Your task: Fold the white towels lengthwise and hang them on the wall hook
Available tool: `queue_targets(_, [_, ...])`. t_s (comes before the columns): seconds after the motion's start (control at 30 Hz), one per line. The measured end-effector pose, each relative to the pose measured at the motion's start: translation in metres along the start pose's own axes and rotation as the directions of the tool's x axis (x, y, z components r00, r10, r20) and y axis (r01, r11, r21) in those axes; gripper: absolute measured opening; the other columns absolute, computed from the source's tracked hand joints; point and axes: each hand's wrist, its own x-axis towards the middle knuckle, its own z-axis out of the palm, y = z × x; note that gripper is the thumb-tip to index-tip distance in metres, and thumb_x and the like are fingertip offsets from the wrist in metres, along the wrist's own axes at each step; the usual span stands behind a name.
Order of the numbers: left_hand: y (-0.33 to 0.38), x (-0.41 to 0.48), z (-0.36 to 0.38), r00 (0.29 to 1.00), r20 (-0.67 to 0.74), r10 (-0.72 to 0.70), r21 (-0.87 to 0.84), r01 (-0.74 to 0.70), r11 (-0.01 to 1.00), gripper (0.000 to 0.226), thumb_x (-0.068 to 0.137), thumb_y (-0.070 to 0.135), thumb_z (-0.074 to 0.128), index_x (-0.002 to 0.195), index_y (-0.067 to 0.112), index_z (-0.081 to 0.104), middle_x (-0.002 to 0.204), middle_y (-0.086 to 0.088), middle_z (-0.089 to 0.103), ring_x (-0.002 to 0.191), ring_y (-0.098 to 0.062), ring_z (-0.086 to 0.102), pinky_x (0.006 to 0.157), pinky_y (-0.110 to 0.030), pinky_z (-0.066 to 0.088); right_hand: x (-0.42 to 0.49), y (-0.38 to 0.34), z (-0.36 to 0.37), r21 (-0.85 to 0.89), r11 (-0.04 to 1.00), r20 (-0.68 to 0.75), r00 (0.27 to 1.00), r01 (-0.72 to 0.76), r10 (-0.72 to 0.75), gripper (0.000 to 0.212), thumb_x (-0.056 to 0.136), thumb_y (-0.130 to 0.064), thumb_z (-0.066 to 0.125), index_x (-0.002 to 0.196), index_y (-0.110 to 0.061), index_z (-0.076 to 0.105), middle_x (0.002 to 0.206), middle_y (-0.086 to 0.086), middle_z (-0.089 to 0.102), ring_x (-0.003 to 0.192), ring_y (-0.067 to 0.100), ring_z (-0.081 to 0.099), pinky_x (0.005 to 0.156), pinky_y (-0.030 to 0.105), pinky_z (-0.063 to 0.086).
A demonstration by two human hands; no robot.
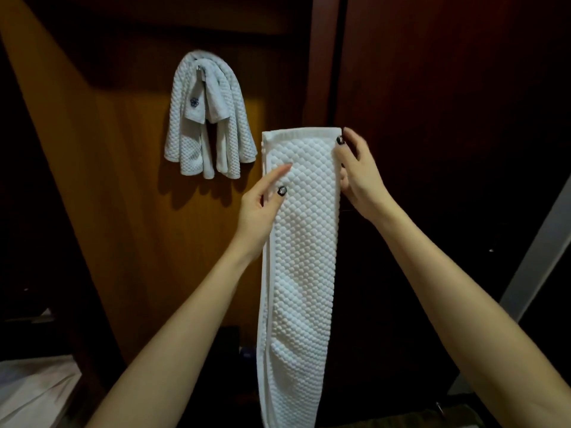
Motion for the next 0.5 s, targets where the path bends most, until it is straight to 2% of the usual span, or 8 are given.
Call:
queue_targets(0.1, [0.005,0.018,0.004,0.999,-0.038,-0.019,-0.031,0.018,0.999,0.037,0.096,0.007,0.053,0.128,0.025,0.056,0.127,0.021,0.056,0.126,0.004,0.047,0.102,-0.02,0.043,-0.032,0.027,-0.006,-0.147,0.988,0.125,0.992,0.045,-0.026,0.074,0.093,-0.036,0.059,0.154,-0.028,0.017,0.156,0.0,0.034,0.133,0.014,0.048,0.108,0.039,0.045])
queue_targets(0.13, [0.005,0.023,0.004,0.998,-0.043,-0.04,-0.041,0.039,0.998,0.037,0.096,0.007,0.054,0.128,0.025,0.056,0.128,0.018,0.056,0.125,0.003,0.048,0.101,-0.022,0.044,-0.046,0.037,-0.007,-0.139,0.988,0.168,0.985,0.068,-0.044,0.077,0.091,-0.035,0.062,0.152,-0.039,0.016,0.158,-0.005,0.03,0.136,0.013,0.044,0.109,0.035,0.043])
queue_targets(0.2, [0.002,0.031,0.004,0.992,-0.05,-0.112,-0.08,0.108,0.991,0.039,0.095,0.005,0.054,0.13,0.022,0.056,0.128,0.015,0.057,0.125,-0.002,0.05,0.1,-0.026,0.047,-0.064,0.05,-0.009,-0.063,0.994,0.187,0.98,0.086,-0.073,0.071,0.09,-0.025,0.068,0.14,-0.055,0.027,0.154,-0.013,0.035,0.134,0.01,0.046,0.106,0.03,0.044])
queue_targets(0.23, [0.0,0.034,0.004,0.988,-0.044,-0.148,-0.093,0.144,0.985,0.04,0.095,0.004,0.054,0.132,0.019,0.055,0.128,0.014,0.056,0.126,-0.005,0.05,0.099,-0.027,0.048,-0.066,0.053,-0.01,-0.039,0.995,0.187,0.979,0.093,-0.084,0.065,0.09,-0.018,0.068,0.136,-0.053,0.038,0.147,-0.017,0.044,0.132,0.007,0.048,0.104,0.026,0.045])
queue_targets(0.3, [-0.004,0.039,0.004,0.981,-0.011,-0.191,-0.091,0.19,0.978,0.049,0.094,0.005,0.057,0.139,0.019,0.047,0.134,0.009,0.053,0.127,-0.01,0.05,0.098,-0.032,0.05,-0.065,0.053,-0.008,-0.073,0.989,0.168,0.979,0.128,-0.114,0.041,0.088,-0.008,0.068,0.122,-0.031,0.063,0.123,-0.019,0.065,0.119,0.001,0.058,0.096,0.017,0.047])
queue_targets(0.37, [-0.009,0.043,0.006,0.976,0.003,-0.22,-0.052,0.219,0.974,0.058,0.094,0.013,0.059,0.146,0.025,0.034,0.14,-0.001,0.05,0.124,-0.016,0.054,0.095,-0.038,0.052,-0.059,0.052,-0.004,-0.104,0.983,0.083,0.986,0.154,-0.146,0.022,0.087,0.001,0.065,0.101,-0.014,0.073,0.1,-0.014,0.073,0.102,0.0,0.065,0.087,0.015,0.047])
queue_targets(0.43, [-0.014,0.037,0.009,0.976,-0.075,-0.204,0.145,0.214,0.966,0.056,0.094,0.022,0.058,0.144,0.024,0.033,0.136,0.0,0.051,0.122,-0.017,0.053,0.098,-0.037,0.049,-0.054,0.052,-0.002,-0.077,0.986,0.015,0.989,0.147,-0.147,0.022,0.087,0.004,0.062,0.096,-0.013,0.073,0.099,-0.009,0.073,0.1,0.004,0.066,0.088,0.017,0.047])
queue_targets(0.5, [-0.026,0.011,0.008,0.983,-0.168,-0.07,0.365,0.128,0.922,0.041,0.092,0.02,0.06,0.13,0.019,0.045,0.121,0.008,0.053,0.112,-0.009,0.052,0.095,-0.018,0.043,-0.048,0.05,-0.002,-0.08,0.985,0.001,0.988,0.152,-0.152,0.029,0.088,0.005,0.059,0.103,-0.017,0.071,0.108,-0.009,0.07,0.108,0.005,0.064,0.093,0.02,0.048])
